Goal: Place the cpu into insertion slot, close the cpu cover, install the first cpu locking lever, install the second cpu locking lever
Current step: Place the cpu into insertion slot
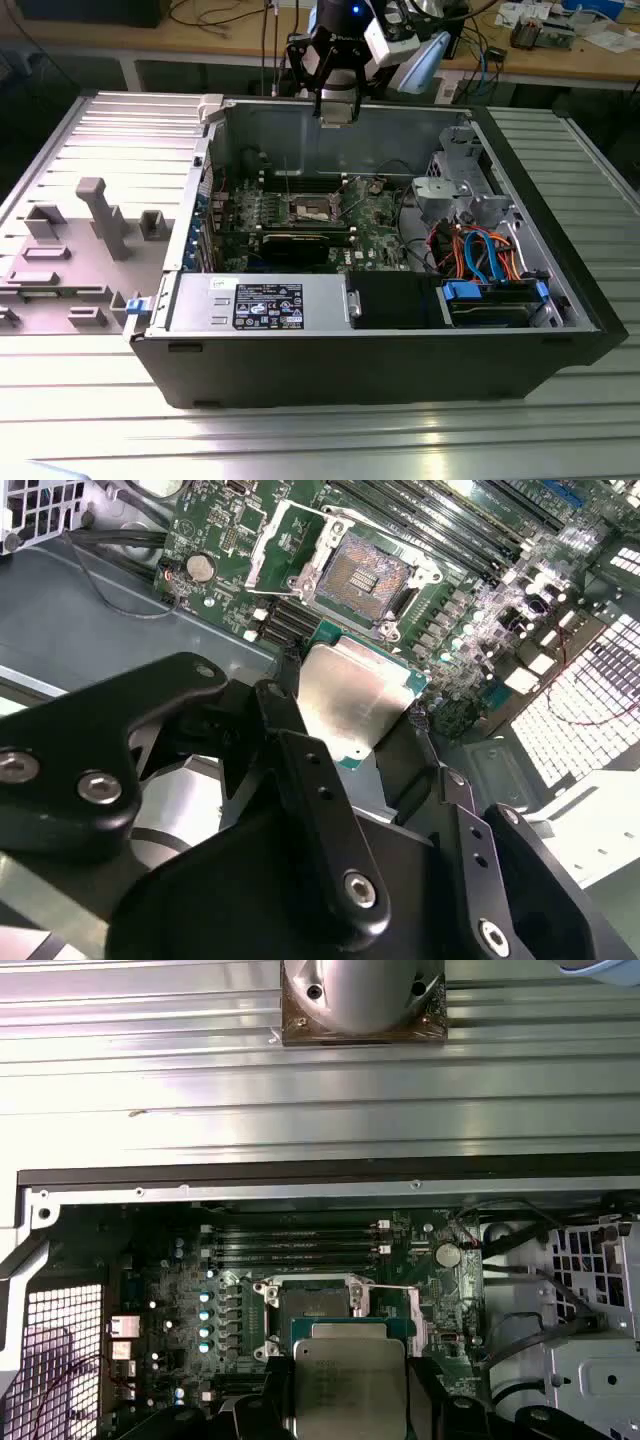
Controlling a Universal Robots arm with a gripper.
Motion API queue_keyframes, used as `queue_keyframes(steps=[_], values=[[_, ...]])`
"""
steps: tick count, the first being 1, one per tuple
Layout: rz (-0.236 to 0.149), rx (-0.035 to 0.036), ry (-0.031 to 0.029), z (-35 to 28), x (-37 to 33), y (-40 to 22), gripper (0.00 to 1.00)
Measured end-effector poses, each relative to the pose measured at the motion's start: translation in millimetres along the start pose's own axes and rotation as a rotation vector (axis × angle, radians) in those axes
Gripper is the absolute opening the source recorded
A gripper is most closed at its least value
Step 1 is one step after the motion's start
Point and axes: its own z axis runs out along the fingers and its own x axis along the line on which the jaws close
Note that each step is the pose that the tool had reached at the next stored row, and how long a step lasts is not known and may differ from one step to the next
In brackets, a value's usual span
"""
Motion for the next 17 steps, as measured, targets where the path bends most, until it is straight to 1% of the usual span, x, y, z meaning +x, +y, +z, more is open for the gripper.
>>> queue_keyframes(steps=[17], values=[[0.000,0.0001,0.0001,-0.3,-0.1,-3.1,0.55]])
